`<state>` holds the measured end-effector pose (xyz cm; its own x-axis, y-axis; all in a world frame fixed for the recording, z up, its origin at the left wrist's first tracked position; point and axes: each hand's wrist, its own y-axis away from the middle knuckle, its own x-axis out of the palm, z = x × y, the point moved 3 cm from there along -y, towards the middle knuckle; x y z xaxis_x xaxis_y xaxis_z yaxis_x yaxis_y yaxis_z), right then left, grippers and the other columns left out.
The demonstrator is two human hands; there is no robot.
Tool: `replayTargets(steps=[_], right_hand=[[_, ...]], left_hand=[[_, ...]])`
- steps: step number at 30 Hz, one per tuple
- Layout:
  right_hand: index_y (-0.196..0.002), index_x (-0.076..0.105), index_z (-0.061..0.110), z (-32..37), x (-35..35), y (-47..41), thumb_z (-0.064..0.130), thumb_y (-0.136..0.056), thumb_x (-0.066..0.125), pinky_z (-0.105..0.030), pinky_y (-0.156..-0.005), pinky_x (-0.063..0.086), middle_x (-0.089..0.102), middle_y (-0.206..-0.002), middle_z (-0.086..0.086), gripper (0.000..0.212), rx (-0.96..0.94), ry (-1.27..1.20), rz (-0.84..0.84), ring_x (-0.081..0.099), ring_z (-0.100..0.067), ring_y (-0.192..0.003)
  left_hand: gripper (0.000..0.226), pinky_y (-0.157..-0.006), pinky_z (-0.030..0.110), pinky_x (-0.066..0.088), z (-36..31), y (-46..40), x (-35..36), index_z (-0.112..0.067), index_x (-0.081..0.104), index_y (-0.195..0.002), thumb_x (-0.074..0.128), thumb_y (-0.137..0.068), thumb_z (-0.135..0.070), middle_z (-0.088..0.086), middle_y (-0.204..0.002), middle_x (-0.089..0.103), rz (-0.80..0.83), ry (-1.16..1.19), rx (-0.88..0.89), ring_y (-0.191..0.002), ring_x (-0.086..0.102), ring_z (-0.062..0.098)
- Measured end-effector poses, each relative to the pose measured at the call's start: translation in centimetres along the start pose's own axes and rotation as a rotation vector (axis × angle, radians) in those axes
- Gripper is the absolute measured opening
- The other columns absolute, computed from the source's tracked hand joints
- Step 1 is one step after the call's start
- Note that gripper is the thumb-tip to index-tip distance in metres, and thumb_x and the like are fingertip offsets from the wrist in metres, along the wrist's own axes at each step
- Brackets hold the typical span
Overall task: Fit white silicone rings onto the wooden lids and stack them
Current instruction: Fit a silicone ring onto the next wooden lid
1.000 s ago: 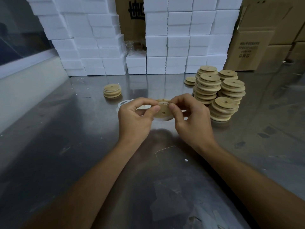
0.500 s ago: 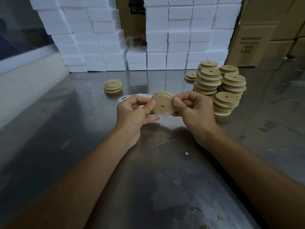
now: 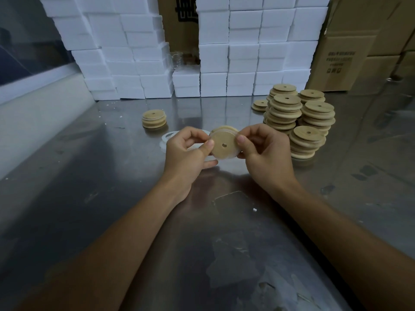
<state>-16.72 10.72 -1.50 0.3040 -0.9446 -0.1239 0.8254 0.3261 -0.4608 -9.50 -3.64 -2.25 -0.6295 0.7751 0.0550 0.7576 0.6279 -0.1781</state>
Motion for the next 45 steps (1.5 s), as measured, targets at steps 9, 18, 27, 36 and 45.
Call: replayTargets(steps=[9,18,27,36,45], right_hand=[[-0.092,0.064,0.01,0.6,1.3,-0.2,0.007,-0.093,0.063,-0.021,-0.065,0.052,0.064,-0.081,0.014,0.004,-0.239,0.188,-0.005,0.063,-0.004,-0.074],[-0.082,0.063,0.015,-0.9,2.3,-2.4,0.012,-0.092,0.067,-0.05,-0.071,0.059,0.071,-0.076,-0.007,0.011,-0.047,0.121,0.067,0.071,-0.025,-0.074],[-0.082,0.063,0.012,-0.8,2.1,-1.9,0.008,-0.092,0.066,-0.023,-0.063,0.058,0.07,-0.074,-0.001,0.011,-0.005,0.0,0.126,0.069,-0.008,-0.066],[-0.083,0.065,0.007,-0.6,1.3,-1.6,0.003,-0.092,0.064,-0.043,-0.067,0.06,0.07,-0.071,-0.004,0.01,-0.09,0.14,0.081,0.069,-0.019,-0.066],[-0.089,0.063,0.017,0.0,1.6,-1.1,0.014,-0.094,0.064,-0.024,-0.066,0.054,0.065,-0.078,0.014,0.006,-0.206,0.259,0.117,0.064,-0.005,-0.072]], left_hand=[[0.022,-0.066,0.036,0.062,-0.8,-0.1,-0.5,-0.022,0.062,-0.078,0.071,-0.086,-0.004,-0.002,-0.089,0.07,-0.051,-0.215,0.293,-0.08,0.072,0.017],[0.027,-0.061,0.034,0.061,-0.1,-0.8,-1.3,-0.019,0.061,-0.068,0.072,-0.083,0.001,0.0,-0.092,0.069,-0.161,-0.062,0.114,-0.071,0.073,0.012],[0.021,-0.058,0.03,0.059,0.4,-1.1,-1.5,-0.009,0.059,-0.074,0.067,-0.088,0.003,0.017,-0.097,0.07,-0.137,0.11,-0.076,-0.078,0.074,0.023],[0.026,-0.066,0.043,0.062,0.2,-0.9,-1.0,-0.022,0.06,-0.078,0.066,-0.087,0.002,-0.003,-0.089,0.069,-0.067,-0.089,0.122,-0.086,0.072,0.024],[0.026,-0.069,0.058,0.059,-0.1,-0.4,-0.7,-0.022,0.063,-0.074,0.069,-0.087,0.0,0.0,-0.084,0.071,-0.049,-0.094,0.197,-0.075,0.072,0.024]])
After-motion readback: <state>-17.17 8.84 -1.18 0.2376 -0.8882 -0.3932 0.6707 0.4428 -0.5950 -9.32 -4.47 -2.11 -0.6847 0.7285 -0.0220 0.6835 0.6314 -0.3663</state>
